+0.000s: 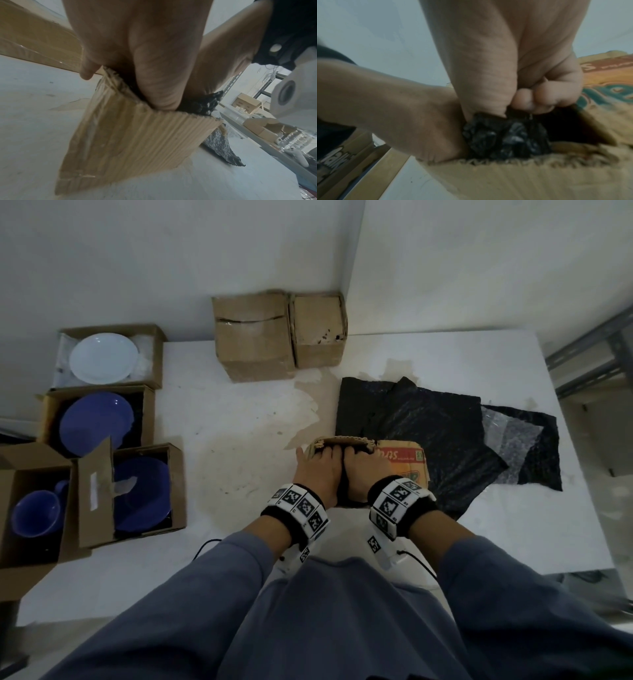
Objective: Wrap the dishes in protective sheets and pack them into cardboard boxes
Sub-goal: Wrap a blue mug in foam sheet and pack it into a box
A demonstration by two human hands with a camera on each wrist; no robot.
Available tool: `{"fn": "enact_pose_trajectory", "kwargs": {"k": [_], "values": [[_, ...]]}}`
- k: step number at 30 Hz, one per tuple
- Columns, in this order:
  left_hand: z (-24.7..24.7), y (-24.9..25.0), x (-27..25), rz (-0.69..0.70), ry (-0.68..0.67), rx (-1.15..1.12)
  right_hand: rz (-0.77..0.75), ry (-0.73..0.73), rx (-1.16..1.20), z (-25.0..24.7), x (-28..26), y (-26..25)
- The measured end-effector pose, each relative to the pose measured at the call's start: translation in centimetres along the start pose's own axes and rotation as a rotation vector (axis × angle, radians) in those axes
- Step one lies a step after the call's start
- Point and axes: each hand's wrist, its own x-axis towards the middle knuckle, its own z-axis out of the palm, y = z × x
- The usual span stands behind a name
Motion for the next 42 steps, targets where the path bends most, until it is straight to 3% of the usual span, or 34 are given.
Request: {"fn": "enact_pose_trajectory", "kwargs": {"k": [3, 6, 9, 13, 20, 26, 29, 31, 34, 36, 39, 42], "values": [[-0.2, -0.7, -0.8, 0.078, 0.086, -0.049, -0.035, 0.025, 0.044, -0.5, -1.1, 0.4], [-0.3, -2.5, -2.8, 0.191, 0.299, -0.108, -0.064, 0.194, 0.018, -1.6, -2.2, 1.4], [0.0, -3.9, -4.7, 0.121, 0.410, -0.188, -0.058, 0.337, -0.019, -1.8, -2.7, 2.7], [0.3, -4.3, -5.5, 0.029, 0.379, -0.350, -0.067, 0.410, -0.053, -1.1, -2.2, 2.7], [-3.1, -5.9, -3.5, -0.073, 0.468, -0.277, 0.011, 0.229, 0.169, -0.6, -3.5, 1.6], [-1.5, -5.3, -5.5, -0.260, 0.326, -0.432, -0.077, 0.075, 0.208, -0.5, -3.6, 1.3], [0.2, -4.7, -6.8, -0.230, 0.264, -0.594, -0.155, 0.021, 0.173, -0.2, -3.7, 1.5], [0.5, -4.5, -7.4, -0.204, 0.274, -0.581, -0.154, 0.092, 0.106, 0.0, -3.8, 1.5], [0.3, -4.2, -8.2, -0.186, 0.472, -0.361, -0.149, 0.208, 0.044, 0.0, -3.9, 0.7], [-0.3, -3.2, -8.7, -0.094, 0.559, -0.285, -0.181, 0.213, 0.031, 0.2, -4.0, -0.2], [-0.6, -1.2, -8.8, 0.000, 0.426, -0.257, -0.183, 0.184, -0.034, 0.8, -3.9, -1.6], [0.1, 0.2, -8.6, -0.077, 0.285, -0.154, -0.156, 0.185, -0.109, 1.1, -3.7, -2.4]]}}
